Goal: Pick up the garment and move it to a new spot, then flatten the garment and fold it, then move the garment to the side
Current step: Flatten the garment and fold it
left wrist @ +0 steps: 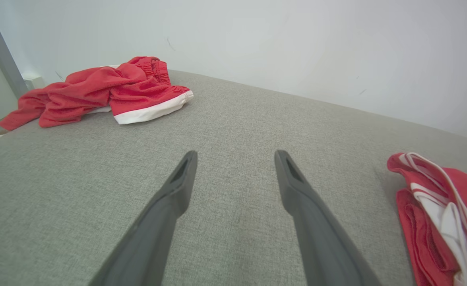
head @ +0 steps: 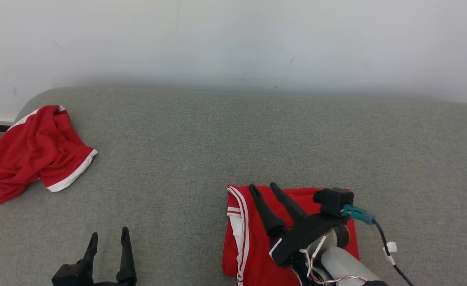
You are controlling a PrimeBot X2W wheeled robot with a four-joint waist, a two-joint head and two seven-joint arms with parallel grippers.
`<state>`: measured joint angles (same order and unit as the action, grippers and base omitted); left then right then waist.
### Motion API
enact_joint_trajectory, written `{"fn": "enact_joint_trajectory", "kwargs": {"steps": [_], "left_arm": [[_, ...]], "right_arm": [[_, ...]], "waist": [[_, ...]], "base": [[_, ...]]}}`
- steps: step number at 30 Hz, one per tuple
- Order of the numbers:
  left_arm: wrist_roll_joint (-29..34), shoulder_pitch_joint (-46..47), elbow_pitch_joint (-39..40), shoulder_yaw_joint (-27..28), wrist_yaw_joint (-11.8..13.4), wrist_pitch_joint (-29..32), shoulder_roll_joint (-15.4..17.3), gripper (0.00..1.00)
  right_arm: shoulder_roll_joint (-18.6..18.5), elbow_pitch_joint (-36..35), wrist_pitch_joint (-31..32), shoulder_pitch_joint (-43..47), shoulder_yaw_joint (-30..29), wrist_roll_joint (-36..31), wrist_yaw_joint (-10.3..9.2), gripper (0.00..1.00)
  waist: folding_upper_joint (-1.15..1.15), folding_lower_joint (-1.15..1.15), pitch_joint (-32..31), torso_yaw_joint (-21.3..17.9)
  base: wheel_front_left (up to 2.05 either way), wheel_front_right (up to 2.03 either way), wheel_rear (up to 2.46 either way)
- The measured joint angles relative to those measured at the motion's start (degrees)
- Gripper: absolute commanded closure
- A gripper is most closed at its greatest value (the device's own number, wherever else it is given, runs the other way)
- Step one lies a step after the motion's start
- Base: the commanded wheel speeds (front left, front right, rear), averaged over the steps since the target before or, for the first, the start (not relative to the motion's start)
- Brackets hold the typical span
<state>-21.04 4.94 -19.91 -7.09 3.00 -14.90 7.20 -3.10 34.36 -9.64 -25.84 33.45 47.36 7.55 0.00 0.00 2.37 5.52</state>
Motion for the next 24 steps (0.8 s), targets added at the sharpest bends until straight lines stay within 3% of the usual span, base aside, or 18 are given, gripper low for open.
{"fn": "enact_joint_trajectory", "kwargs": {"steps": [3, 6, 12, 15, 19, 24], "left_arm": [[0.01, -0.25, 0.20, 0.34, 0.03, -0.07, 0.03, 0.00], [0.01, -0.58, 0.70, 0.89, 0.10, -0.07, 0.13, 0.00], [0.16, -2.26, 2.25, 1.92, 0.55, -0.08, 0.36, 0.00], [0.57, -3.36, 3.05, 2.27, 1.02, -0.08, 0.78, 0.00], [1.87, -3.88, 4.27, 2.15, 1.72, -0.08, 1.35, 0.00], [4.47, -5.02, 5.97, 1.90, 2.56, -0.08, 3.12, 0.00]], "right_arm": [[-1.31, -1.12, -1.66, -0.44, -1.57, -0.69, 0.00, 0.00], [-5.21, -3.19, -3.53, -0.59, -4.92, -2.67, 0.00, 0.00], [-10.34, -8.43, -5.12, 3.81, -16.29, -9.26, 0.00, 0.00], [-11.95, -11.51, -5.37, 7.51, -22.73, -15.88, 0.00, 0.00], [-10.18, -16.57, -5.49, 13.73, -30.87, -22.58, 0.00, 0.00], [-6.53, -23.27, -5.50, 21.24, -35.52, -27.81, 0.00, 0.00]], "waist": [[0.00, 0.00, -0.20, -0.41], [0.00, 0.00, -0.53, -1.02], [0.00, 0.00, -1.23, -2.02], [0.00, 0.00, -1.44, -2.69], [0.00, 0.00, -1.64, -3.41], [0.00, 0.00, -2.24, -3.95]], "base": [[0.00, 0.00, 0.00], [0.00, 0.00, 0.00], [0.00, 0.00, 0.00], [0.00, 0.00, 0.00], [0.00, 0.00, 0.00], [0.00, 0.00, 0.00]]}}
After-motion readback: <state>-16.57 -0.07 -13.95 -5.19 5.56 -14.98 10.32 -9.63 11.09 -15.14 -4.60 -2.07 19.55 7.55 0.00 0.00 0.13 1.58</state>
